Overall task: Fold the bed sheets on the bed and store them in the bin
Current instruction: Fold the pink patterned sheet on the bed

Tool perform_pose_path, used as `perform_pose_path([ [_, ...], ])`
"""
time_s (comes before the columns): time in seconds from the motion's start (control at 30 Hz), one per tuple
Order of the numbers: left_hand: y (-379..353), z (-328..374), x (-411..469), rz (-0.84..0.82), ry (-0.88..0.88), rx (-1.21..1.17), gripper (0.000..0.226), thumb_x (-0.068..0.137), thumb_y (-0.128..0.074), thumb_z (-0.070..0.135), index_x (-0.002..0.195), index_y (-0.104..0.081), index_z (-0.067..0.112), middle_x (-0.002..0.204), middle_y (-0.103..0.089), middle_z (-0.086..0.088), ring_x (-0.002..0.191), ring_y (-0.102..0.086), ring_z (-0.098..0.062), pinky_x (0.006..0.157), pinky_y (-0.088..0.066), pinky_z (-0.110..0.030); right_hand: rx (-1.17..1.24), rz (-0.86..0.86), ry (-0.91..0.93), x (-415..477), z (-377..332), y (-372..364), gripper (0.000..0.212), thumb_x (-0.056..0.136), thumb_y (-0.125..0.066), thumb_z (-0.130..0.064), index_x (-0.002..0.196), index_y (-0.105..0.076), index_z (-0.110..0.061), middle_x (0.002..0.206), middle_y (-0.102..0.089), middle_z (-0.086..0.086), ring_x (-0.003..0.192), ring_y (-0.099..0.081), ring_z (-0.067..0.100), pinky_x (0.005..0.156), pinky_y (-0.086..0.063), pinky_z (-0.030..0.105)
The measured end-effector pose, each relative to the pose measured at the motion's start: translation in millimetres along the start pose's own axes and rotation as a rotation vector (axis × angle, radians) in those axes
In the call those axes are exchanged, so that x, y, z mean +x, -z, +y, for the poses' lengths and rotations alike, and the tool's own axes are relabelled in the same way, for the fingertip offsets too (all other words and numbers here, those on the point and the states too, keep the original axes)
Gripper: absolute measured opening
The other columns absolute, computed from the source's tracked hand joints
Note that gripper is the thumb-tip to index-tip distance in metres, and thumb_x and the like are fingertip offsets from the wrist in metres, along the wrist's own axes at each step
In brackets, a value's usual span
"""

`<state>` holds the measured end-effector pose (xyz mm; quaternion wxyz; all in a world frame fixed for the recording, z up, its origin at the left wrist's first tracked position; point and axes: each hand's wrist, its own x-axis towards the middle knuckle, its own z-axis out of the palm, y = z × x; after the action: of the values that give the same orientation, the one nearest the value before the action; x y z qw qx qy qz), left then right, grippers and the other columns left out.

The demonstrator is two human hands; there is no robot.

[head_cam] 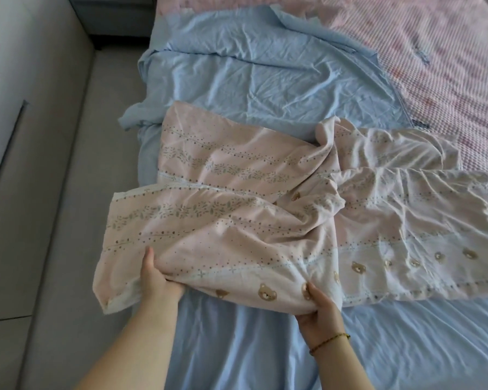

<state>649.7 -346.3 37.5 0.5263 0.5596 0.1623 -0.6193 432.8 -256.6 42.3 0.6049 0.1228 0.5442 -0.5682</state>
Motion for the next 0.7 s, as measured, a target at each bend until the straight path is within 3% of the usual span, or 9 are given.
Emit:
perform_pose_path([
  [0.17,-21,46,-25,-0.195,-0.235,0.038,0.025,0.094,-0.045,0.031,0.106,-0.063,0.019,0.097,-0.07,-0.002,0.092,-0.064,-0.02,0.082,-0.051,-0.039,-0.02,-0.051,0.069,-12,-15,-17,0.014,0.088,-0.048,-0.002,0.092,-0.061,-0.001,0.072,-0.072,0.006,0.061,-0.069,0.014,0.047,-0.053,0.021],
  [0.27,11,61,-26,-0.195,-0.279,0.076,0.039,0.094,-0.044,0.024,0.073,-0.076,0.022,0.077,-0.073,0.006,0.074,-0.07,-0.01,0.067,-0.058,-0.029,-0.079,0.047,0.03,-13,-8,-17,0.009,0.08,-0.057,-0.001,0.088,-0.061,0.001,0.073,-0.068,0.01,0.058,-0.067,0.017,0.042,-0.052,0.022],
  [0.33,44,53,-17,-0.022,-0.238,0.191,0.047,0.094,-0.046,0.019,0.056,-0.074,0.021,0.063,-0.07,0.007,0.061,-0.067,-0.009,0.061,-0.055,-0.026,-0.176,0.191,-0.016,-6,3,-9,0.013,0.088,-0.05,0.0,0.099,-0.056,0.0,0.079,-0.06,0.011,0.065,-0.061,0.024,0.039,-0.05,0.021],
  [0.4,72,42,-12,0.172,-0.13,0.35,0.027,0.093,-0.052,0.015,0.071,-0.069,0.014,0.061,-0.065,0.001,0.061,-0.057,-0.014,0.058,-0.045,-0.027,-0.29,0.29,-0.072,0,12,-4,0.023,0.089,-0.05,0.0,0.112,-0.05,-0.004,0.082,-0.056,0.009,0.071,-0.054,0.024,0.04,-0.051,0.024],
  [0.43,81,35,-9,0.236,-0.094,0.421,0.014,0.092,-0.055,0.014,0.086,-0.065,0.008,0.07,-0.063,-0.004,0.065,-0.053,-0.016,0.058,-0.041,-0.027,-0.35,0.343,-0.1,2,15,-4,0.027,0.089,-0.051,0.001,0.115,-0.048,-0.003,0.084,-0.055,0.01,0.072,-0.053,0.027,0.045,-0.052,0.029],
  [0.5,90,28,-5,0.324,-0.098,0.48,0.031,0.087,-0.061,0.012,0.115,-0.056,-0.002,0.1,-0.062,-0.012,0.082,-0.057,-0.026,0.071,-0.045,-0.034,-0.489,0.49,-0.106,1,18,-8,0.038,0.087,-0.055,-0.001,0.124,-0.044,0.002,0.096,-0.054,0.015,0.084,-0.052,0.033,0.062,-0.047,0.037],
  [0.57,88,34,-6,0.39,-0.189,0.574,0.05,0.083,-0.066,0.013,0.126,-0.049,-0.005,0.122,-0.056,-0.018,0.107,-0.055,-0.034,0.09,-0.044,-0.04,-0.683,0.692,0.007,-2,20,-14,0.052,0.083,-0.062,-0.006,0.13,-0.04,0.003,0.119,-0.051,0.02,0.106,-0.051,0.036,0.081,-0.043,0.042],
  [0.63,77,46,-13,0.356,-0.247,0.724,0.051,0.084,-0.065,0.013,0.128,-0.046,-0.006,0.123,-0.054,-0.019,0.113,-0.052,-0.035,0.092,-0.041,-0.039,-0.88,0.814,0.196,-9,25,-27,0.065,0.081,-0.065,-0.009,0.138,-0.034,-0.004,0.14,-0.038,0.018,0.128,-0.037,0.034,0.102,-0.032,0.044],
  [0.7,72,60,-14,0.211,-0.292,0.749,0.048,0.085,-0.063,0.008,0.127,-0.046,-0.005,0.118,-0.055,-0.016,0.113,-0.051,-0.033,0.087,-0.039,-0.034,-1.089,0.736,0.358,-18,44,-52,0.072,0.082,-0.063,-0.01,0.143,-0.026,-0.011,0.149,-0.025,0.012,0.138,-0.023,0.028,0.111,-0.017,0.041],
])
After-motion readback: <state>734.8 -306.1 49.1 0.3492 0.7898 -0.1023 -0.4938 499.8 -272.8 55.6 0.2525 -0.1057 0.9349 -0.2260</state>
